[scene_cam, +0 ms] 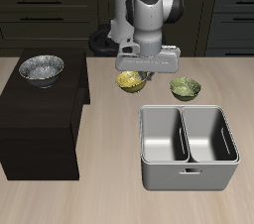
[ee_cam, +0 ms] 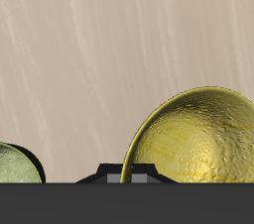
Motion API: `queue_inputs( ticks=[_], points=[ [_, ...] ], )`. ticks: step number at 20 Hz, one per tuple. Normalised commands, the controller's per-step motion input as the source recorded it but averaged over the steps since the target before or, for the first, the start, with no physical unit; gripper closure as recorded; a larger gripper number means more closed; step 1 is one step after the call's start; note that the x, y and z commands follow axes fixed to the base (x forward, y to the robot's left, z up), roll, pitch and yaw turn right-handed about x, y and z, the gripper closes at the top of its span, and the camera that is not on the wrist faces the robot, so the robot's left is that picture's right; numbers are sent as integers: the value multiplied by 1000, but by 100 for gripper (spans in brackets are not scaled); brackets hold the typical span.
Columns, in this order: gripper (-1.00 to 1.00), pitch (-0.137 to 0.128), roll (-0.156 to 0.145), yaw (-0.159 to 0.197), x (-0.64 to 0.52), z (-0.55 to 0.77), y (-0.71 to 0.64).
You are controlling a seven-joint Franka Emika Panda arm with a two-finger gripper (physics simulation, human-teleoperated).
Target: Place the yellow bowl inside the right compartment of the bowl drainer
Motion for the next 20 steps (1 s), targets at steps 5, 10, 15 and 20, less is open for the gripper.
queue_inputs(
  ticks=[5, 10, 15, 20],
  points=[
    [100, -96, 2, 23, -115, 707, 108],
    [100, -63, -9, 48, -12, 636, 76],
    [100, -28, 5, -6, -40, 506, 12],
    [100, -43, 9, 36, -51, 406, 33]
  ],
)
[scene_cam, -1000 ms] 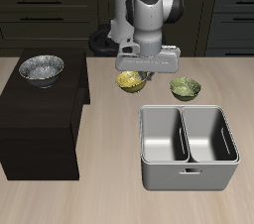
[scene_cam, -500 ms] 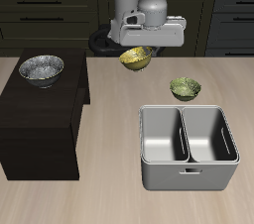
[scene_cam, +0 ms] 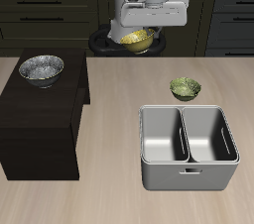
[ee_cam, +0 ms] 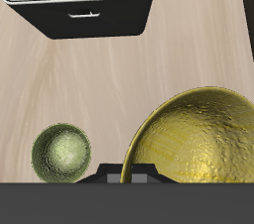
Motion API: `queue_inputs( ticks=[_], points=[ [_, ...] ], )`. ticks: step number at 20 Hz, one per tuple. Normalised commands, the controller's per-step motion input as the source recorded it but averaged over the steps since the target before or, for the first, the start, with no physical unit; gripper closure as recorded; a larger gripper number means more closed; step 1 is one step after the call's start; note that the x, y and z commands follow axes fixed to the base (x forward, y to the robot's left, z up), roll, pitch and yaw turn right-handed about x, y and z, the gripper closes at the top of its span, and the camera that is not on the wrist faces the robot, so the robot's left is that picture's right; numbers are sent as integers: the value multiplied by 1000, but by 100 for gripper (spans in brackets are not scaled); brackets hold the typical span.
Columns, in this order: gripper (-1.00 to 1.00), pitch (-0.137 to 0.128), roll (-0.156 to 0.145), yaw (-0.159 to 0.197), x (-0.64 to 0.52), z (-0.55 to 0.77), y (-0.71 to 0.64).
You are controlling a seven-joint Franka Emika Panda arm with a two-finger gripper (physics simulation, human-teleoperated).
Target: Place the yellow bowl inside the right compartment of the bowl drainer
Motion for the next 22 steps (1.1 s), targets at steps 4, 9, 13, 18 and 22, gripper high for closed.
queue_inputs(
  ticks=[4, 9, 13, 18, 22],
  points=[
    [100, 21, -2, -9, 88, 52, -23],
    [100, 16, 12, -4, 114, 72, 59],
    [100, 6, -3, -14, 105, 195, 0],
    [100, -12, -8, 17, 89, 191, 34],
    [100, 12, -27, 15, 469, 472, 134]
  ],
)
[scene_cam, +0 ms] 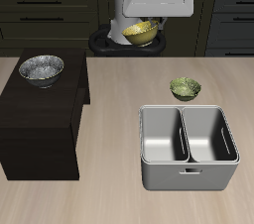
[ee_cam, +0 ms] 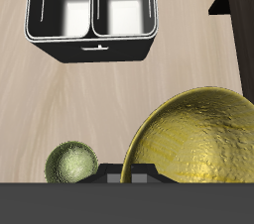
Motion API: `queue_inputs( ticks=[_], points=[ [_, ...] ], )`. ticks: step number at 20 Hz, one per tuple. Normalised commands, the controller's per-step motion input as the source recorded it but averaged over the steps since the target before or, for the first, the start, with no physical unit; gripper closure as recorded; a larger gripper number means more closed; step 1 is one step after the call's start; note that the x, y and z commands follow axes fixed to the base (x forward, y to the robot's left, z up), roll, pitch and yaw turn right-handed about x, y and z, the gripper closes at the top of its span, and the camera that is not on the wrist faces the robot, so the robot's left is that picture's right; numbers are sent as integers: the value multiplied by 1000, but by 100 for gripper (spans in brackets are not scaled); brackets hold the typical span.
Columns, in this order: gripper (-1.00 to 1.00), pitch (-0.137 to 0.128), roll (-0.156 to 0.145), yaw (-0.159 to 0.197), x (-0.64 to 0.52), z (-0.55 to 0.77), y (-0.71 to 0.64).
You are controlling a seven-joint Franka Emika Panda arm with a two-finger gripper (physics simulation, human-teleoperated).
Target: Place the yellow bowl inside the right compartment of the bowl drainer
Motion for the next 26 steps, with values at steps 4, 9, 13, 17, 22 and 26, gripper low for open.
queue_inputs(
  ticks=[4, 9, 13, 17, 22, 26],
  points=[
    [100, 18, -14, 27, 333, 84, 93],
    [100, 21, -20, 27, 324, 26, 75],
    [100, 9, -20, 20, 349, 71, 150],
    [100, 7, -25, -3, 330, 146, 191],
    [100, 1, -33, 8, 314, 103, 120],
    [100, -1, -25, 26, 281, 45, 47]
  ],
)
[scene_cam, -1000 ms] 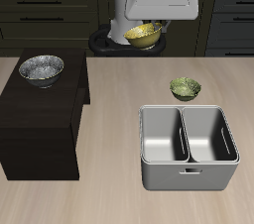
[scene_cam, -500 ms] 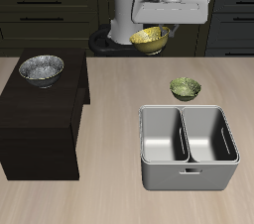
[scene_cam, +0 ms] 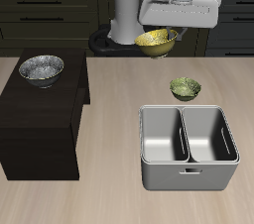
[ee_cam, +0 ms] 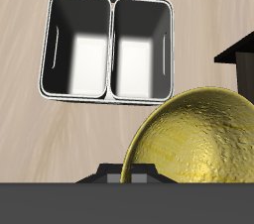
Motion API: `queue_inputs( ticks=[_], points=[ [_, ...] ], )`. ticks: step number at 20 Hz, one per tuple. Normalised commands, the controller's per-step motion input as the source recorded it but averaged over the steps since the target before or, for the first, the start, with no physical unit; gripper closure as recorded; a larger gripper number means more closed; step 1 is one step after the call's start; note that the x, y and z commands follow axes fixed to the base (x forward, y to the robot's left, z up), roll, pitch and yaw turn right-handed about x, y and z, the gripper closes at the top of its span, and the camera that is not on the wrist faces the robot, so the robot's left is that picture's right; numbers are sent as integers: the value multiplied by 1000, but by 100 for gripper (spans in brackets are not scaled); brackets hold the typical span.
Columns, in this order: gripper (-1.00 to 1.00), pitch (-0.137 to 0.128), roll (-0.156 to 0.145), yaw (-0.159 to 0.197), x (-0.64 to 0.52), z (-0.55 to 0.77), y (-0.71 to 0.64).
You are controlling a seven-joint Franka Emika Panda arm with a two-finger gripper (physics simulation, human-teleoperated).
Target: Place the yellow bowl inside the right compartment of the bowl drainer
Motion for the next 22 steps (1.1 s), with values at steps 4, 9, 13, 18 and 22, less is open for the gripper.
queue_inputs(
  ticks=[4, 9, 13, 18, 22],
  points=[
    [100, 33, -42, -12, 444, -41, -40],
    [100, 2, -27, -7, 367, 28, 51],
    [100, -8, -5, 10, 219, 5, 125],
    [100, 13, 3, -17, 337, 71, 164],
    [100, 11, -11, -17, 177, -40, 53]
  ],
)
